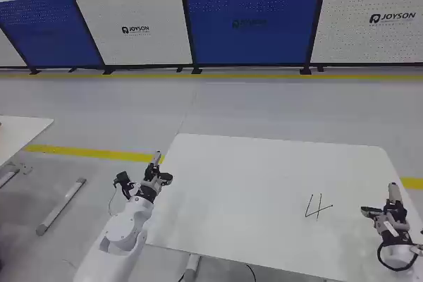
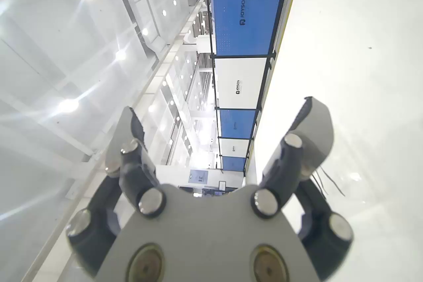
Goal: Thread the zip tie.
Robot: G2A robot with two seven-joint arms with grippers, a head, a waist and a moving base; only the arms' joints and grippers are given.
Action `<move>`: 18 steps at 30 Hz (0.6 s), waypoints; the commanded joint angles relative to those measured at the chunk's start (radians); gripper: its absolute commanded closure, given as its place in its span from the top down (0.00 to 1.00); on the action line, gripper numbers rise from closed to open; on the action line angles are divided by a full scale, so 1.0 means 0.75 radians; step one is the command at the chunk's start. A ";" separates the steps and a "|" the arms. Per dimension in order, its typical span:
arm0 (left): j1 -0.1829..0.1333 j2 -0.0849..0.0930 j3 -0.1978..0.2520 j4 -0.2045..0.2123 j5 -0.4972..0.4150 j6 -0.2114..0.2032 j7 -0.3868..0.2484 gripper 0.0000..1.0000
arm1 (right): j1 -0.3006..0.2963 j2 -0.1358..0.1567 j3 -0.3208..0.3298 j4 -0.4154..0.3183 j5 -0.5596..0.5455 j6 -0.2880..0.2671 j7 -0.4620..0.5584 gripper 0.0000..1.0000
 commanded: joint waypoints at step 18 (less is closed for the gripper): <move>0.000 0.000 0.000 0.000 0.000 0.000 0.000 1.00 | 0.071 0.081 0.334 0.011 -0.088 0.213 0.880 1.00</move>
